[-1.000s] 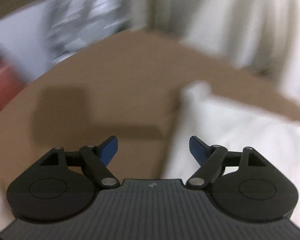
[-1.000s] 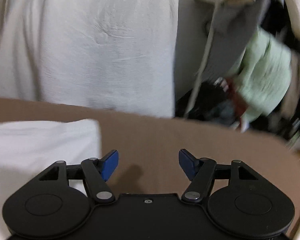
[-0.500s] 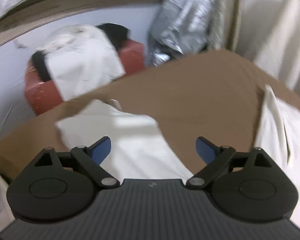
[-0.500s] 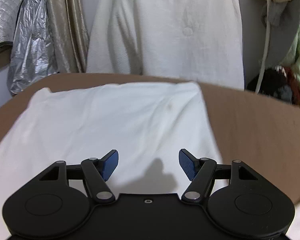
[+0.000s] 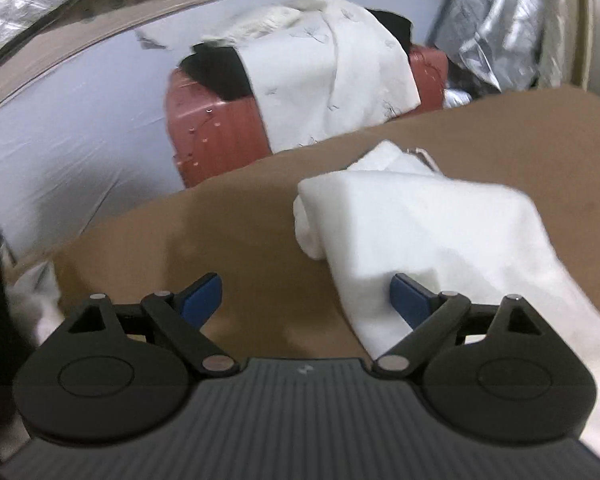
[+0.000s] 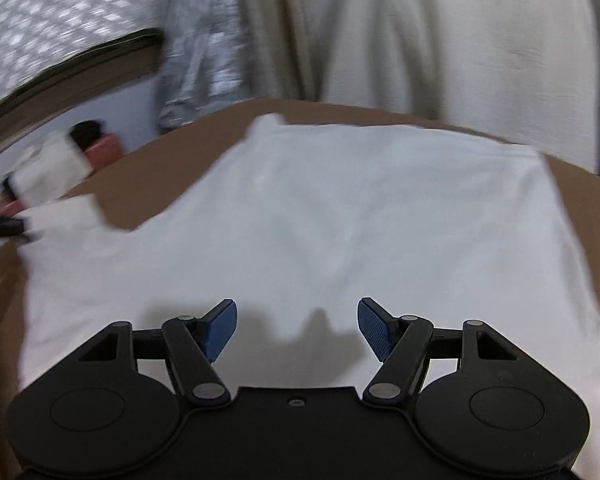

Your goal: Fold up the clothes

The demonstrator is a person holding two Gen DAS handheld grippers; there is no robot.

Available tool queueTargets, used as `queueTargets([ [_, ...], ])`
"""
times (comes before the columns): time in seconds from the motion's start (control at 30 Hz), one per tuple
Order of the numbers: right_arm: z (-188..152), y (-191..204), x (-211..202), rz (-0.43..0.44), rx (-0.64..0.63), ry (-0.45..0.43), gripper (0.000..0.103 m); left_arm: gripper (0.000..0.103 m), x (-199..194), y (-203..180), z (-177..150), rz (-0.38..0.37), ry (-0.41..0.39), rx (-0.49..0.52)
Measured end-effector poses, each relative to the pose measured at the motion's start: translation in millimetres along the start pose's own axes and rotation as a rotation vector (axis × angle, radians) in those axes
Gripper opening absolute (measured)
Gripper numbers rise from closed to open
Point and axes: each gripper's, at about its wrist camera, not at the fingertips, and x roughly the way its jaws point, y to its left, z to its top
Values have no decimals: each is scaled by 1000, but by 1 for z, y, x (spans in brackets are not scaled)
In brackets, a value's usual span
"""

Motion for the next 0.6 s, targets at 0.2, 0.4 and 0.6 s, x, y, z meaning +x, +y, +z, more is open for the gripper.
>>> queueTargets([
  [0.2, -22, 82, 12, 288, -201, 117, 72, 96, 24, 17, -10, -435, 176, -270],
  [0.4, -51, 145, 6, 444, -396, 192, 75, 15, 23, -18, -14, -377, 36, -55],
  [0.6, -83, 178, 23, 427, -551, 269, 79, 7, -12, 14, 18, -312, -153, -229],
])
